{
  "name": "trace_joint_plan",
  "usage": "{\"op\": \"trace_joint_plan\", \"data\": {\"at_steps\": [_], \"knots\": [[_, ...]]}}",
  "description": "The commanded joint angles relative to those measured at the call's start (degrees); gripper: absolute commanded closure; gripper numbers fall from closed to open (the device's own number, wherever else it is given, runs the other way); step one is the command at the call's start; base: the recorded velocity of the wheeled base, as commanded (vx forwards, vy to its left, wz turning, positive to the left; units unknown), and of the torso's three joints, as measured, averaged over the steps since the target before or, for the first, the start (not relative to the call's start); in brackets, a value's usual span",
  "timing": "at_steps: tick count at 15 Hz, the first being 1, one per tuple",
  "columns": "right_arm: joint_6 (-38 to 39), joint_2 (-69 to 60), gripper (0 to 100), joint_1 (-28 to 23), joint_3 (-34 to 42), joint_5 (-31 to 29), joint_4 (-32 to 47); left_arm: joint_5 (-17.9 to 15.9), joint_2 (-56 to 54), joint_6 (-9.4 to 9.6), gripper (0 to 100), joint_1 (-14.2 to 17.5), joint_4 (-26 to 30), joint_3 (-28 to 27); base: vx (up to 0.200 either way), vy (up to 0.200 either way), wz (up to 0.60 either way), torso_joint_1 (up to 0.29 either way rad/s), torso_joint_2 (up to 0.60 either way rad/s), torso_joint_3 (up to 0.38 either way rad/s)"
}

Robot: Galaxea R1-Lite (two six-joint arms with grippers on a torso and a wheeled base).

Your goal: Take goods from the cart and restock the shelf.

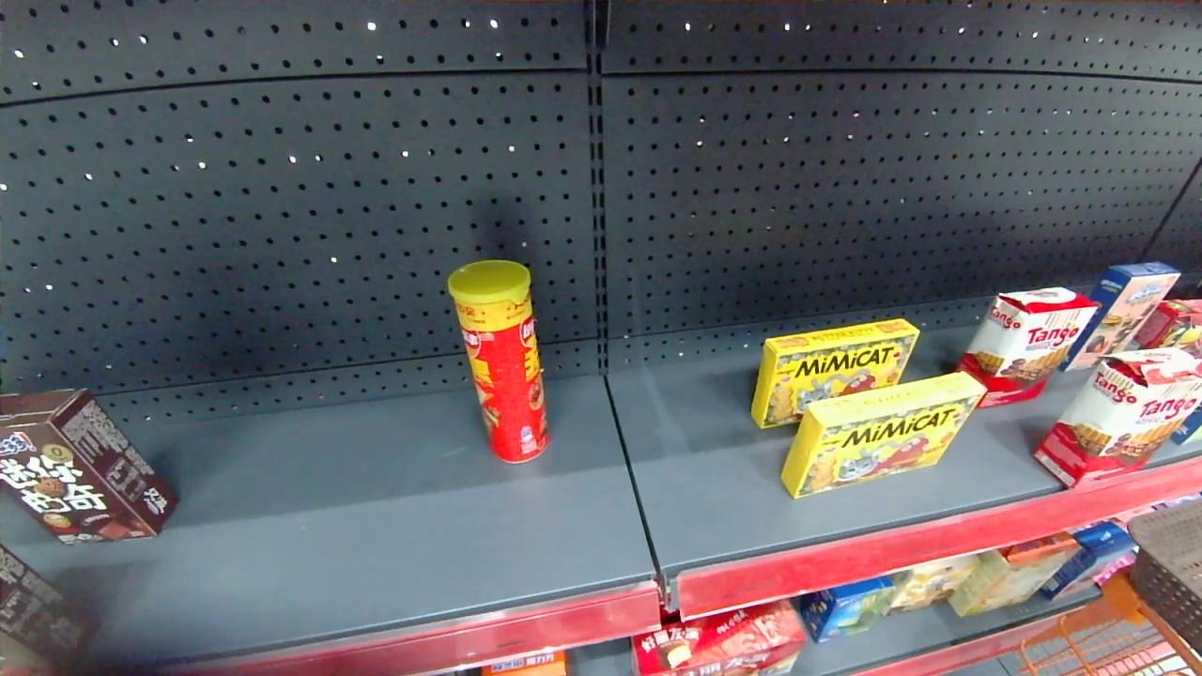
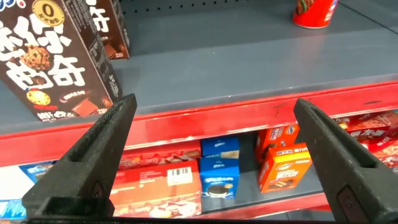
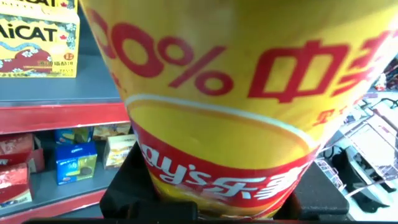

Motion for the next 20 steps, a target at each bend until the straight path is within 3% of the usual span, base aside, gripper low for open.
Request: {"op": "trace_joint_plan", "data": {"at_steps": [1, 9, 12, 20], "knots": [[0.0, -0.1, 100, 0.0, 0.4, 0.0, 0.0, 0.1, 0.1, -0.10, 0, 0.0, 0.0, 0.0, 0.000, 0.000, 0.00, 0.000, 0.00, 0.000], [-0.1, -0.4, 100, -0.2, 1.1, 2.7, 0.0, 0.0, 0.1, -0.18, 0, 0.0, 0.0, 0.0, 0.000, 0.000, 0.00, 0.000, 0.00, 0.000], [-0.2, -1.0, 100, -0.2, 1.4, 2.7, 0.0, 0.0, 0.1, -0.18, 0, 0.0, 0.0, 0.0, -0.200, 0.000, 0.00, 0.004, 0.00, 0.002], [-0.4, -1.7, 100, -0.1, 1.5, 2.8, 0.1, 0.1, 0.1, -0.27, 0, 0.0, 0.0, 0.0, 0.000, 0.000, 0.00, 0.000, 0.00, 0.000]]}}
